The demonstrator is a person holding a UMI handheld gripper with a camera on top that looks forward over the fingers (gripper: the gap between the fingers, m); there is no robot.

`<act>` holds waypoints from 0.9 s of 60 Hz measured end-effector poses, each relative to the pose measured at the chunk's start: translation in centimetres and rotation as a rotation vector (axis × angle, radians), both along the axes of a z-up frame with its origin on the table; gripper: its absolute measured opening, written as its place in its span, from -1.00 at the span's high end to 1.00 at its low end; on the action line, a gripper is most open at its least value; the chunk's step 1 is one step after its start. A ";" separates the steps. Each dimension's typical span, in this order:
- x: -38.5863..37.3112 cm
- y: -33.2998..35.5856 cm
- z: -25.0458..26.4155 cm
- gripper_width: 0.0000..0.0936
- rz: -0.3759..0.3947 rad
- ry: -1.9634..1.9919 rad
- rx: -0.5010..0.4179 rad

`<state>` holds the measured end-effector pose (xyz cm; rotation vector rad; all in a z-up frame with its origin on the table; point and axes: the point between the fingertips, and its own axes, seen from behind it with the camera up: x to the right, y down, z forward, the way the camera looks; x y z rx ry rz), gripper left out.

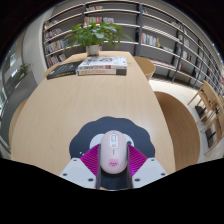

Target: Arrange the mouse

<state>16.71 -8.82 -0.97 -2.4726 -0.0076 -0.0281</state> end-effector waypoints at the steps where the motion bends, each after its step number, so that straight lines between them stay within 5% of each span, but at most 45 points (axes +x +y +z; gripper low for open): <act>1: 0.0 0.0 -0.1 0.17 -0.003 0.003 0.001; 10: 0.3 0.1 -0.1 -0.05 -0.043 0.014 -0.015; 13: 0.6 -0.1 -0.1 -0.39 -0.051 -0.019 -0.035; 16: 0.5 -0.5 0.7 -0.48 -0.040 -0.034 -0.054; 41: -8.6 -2.6 19.1 -0.50 -0.028 0.017 0.230; 54: -12.0 -6.9 23.7 -0.49 -0.035 -0.010 0.265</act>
